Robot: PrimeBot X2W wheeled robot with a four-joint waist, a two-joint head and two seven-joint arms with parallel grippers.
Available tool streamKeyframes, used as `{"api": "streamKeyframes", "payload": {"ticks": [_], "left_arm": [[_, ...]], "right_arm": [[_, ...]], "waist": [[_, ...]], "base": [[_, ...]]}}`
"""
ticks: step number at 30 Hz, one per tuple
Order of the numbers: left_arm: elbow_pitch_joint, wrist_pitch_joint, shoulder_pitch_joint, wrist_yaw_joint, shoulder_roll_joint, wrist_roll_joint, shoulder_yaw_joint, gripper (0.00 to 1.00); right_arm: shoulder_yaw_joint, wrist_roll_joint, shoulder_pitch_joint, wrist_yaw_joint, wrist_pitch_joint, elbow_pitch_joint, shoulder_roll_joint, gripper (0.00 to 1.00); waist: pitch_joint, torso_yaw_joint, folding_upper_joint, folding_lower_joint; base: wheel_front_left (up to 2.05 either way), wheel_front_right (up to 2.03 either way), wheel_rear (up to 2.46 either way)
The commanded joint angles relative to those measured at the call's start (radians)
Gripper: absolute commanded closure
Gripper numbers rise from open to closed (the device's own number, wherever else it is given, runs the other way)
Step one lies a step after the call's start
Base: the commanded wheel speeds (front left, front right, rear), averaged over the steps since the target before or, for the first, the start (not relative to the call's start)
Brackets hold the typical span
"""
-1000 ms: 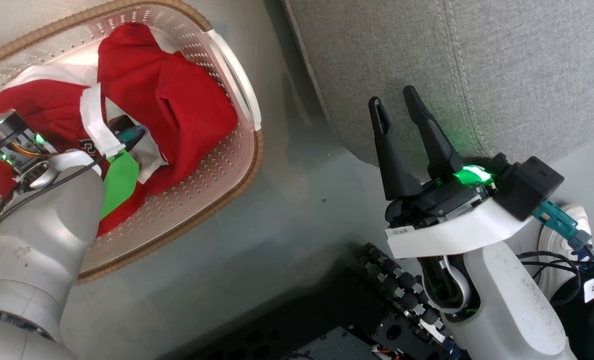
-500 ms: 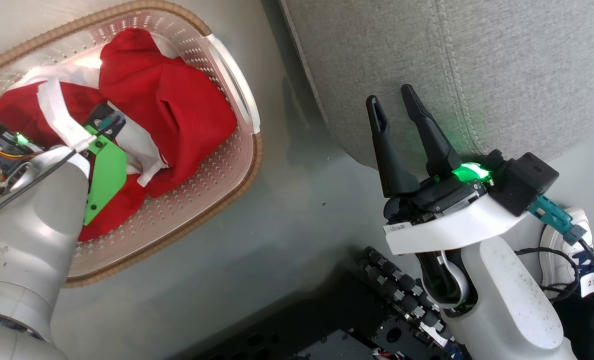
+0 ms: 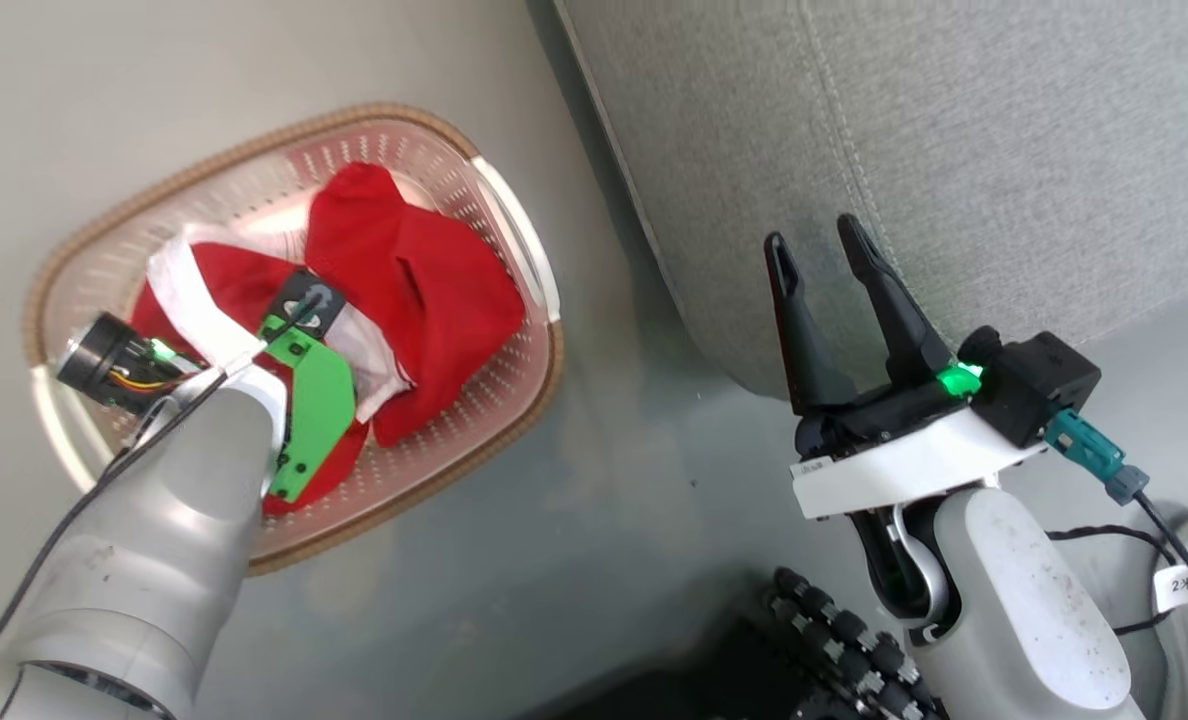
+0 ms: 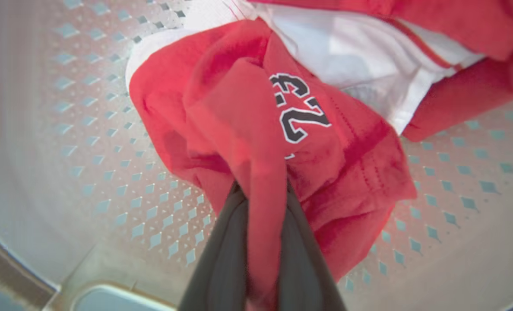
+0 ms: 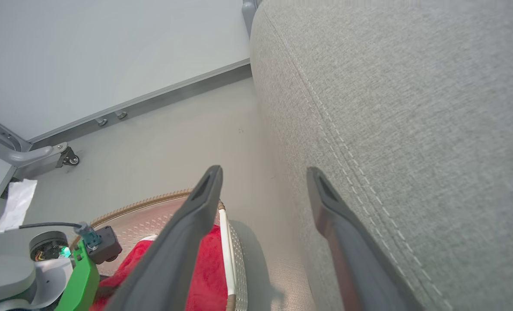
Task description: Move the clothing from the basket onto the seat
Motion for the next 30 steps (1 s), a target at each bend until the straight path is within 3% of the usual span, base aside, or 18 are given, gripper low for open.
{"api": "streamKeyframes", "payload": {"ticks": [1,8,21,25,30], "left_arm": [[-0.001,-0.022,0.015,0.009,-0.006,-0.013,0.008,1.00],[-0.010,-0.197,0.075,0.001,-0.030,-0.090,0.063,1.00],[-0.067,-0.536,0.186,0.024,-0.067,-0.219,0.164,1.00],[-0.168,-0.568,0.231,0.046,-0.073,-0.260,0.213,1.00],[-0.510,-0.568,0.364,0.114,-0.040,-0.229,0.300,1.00]], "right_arm": [[-0.004,-0.012,0.016,0.000,-0.003,0.007,-0.003,0.00],[0.027,-0.052,0.059,0.000,-0.003,0.029,-0.004,0.00],[0.019,-0.110,0.161,0.000,-0.003,0.050,-0.007,0.00],[0.016,-0.113,0.190,0.000,-0.003,0.038,-0.021,0.00],[0.022,-0.120,0.216,0.000,-0.003,0.018,-0.032,0.00]], "waist": [[-0.134,0.071,0.0000,-0.0001],[-0.291,0.112,0.0000,-0.0001],[-0.538,0.186,0.0000,-0.0001],[-0.581,0.204,0.0000,-0.0001],[-0.619,0.222,0.0000,-0.0001]], "base": [[0.00,0.00,0.00],[0.00,0.00,0.00],[0.00,0.00,0.00],[0.00,0.00,0.00],[0.00,0.00,0.00]]}}
